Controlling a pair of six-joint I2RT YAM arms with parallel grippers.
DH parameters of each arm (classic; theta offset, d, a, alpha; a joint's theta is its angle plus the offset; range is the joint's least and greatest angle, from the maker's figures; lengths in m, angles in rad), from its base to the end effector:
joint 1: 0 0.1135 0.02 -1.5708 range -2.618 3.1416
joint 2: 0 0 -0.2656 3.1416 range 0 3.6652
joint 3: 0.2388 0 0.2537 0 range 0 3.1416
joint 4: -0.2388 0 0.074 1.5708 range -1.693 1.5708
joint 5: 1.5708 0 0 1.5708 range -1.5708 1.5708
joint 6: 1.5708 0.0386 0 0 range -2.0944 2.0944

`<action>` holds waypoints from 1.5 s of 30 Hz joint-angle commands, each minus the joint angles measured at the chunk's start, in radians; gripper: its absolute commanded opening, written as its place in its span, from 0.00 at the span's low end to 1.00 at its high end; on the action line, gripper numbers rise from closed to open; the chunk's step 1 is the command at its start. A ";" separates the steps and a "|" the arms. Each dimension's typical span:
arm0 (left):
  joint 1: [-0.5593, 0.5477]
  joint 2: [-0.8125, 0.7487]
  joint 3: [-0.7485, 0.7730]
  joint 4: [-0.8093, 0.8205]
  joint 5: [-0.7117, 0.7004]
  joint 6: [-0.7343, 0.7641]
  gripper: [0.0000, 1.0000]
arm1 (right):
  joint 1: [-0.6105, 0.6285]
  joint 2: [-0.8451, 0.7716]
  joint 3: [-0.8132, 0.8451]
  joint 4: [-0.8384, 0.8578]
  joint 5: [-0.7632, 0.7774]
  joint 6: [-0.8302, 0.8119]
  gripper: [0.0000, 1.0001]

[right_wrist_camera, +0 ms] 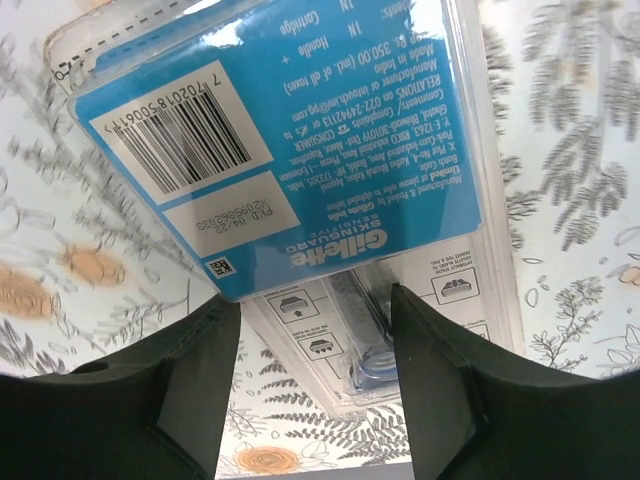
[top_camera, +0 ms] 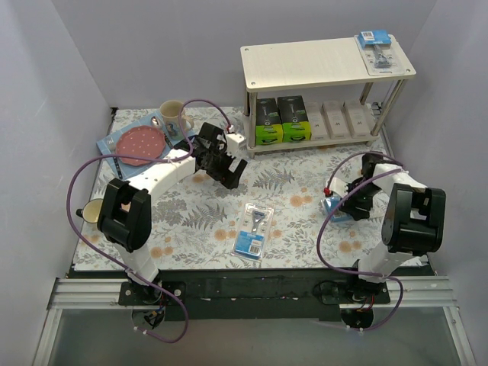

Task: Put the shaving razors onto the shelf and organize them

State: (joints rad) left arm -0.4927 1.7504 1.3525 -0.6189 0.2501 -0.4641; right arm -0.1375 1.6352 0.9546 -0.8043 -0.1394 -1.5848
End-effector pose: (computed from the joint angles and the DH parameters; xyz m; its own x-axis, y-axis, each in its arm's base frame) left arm 0.3272 -0.1865 0.2399 -0.9265 0.0052 -0.3762 0.1770 0.8883 -0.4237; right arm 0.2742 -0.0325 0.1583 -0.1101 -0.9844 -0.1372 -0.9885 0.1228 -0.0877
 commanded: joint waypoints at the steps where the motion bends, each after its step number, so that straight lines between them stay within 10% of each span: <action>1: -0.004 -0.057 -0.032 0.027 -0.018 0.013 0.98 | 0.050 0.052 0.010 0.123 -0.129 0.340 0.52; 11: -0.003 -0.112 -0.078 0.056 -0.018 0.008 0.98 | 0.073 0.201 0.282 0.048 -0.321 1.000 0.54; 34: -0.004 -0.158 -0.121 0.087 -0.003 -0.001 0.98 | 0.075 0.101 0.082 0.269 -0.124 0.694 0.48; 45: -0.004 -0.177 -0.130 0.082 -0.012 0.004 0.98 | 0.070 -0.002 0.222 0.056 -0.321 0.649 0.11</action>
State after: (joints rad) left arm -0.4931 1.6341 1.2217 -0.5453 0.2428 -0.4686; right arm -0.0616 1.7191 1.0645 -0.5957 -0.2977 -0.9379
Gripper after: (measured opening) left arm 0.981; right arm 0.173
